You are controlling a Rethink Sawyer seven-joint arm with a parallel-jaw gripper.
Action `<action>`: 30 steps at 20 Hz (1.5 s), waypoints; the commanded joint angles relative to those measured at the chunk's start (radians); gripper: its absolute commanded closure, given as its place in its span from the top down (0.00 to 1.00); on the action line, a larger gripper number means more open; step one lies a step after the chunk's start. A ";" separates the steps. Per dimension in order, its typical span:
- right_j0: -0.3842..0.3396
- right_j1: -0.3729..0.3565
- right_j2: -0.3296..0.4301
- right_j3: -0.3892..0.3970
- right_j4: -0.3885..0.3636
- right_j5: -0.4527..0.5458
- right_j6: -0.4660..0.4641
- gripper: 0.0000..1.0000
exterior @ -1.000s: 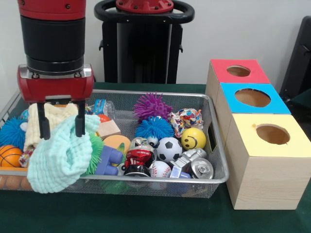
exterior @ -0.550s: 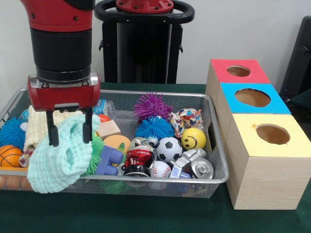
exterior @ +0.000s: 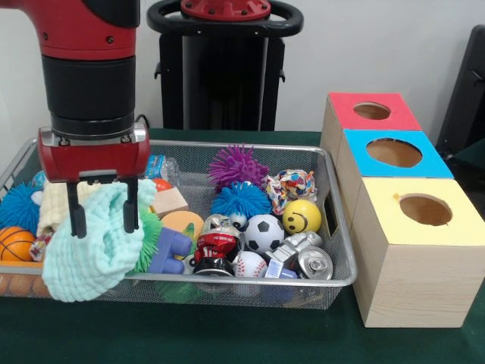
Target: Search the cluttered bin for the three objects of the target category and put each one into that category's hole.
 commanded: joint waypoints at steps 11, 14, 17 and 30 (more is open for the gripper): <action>-0.017 -0.105 -0.035 0.248 -0.008 -0.058 0.023 1.00; -0.040 -0.096 -0.023 0.255 -0.003 -0.051 -0.008 1.00; -0.058 -0.118 -0.017 0.268 0.002 -0.038 -0.029 1.00; -0.096 -0.032 -0.020 0.276 -0.059 -0.133 -0.036 1.00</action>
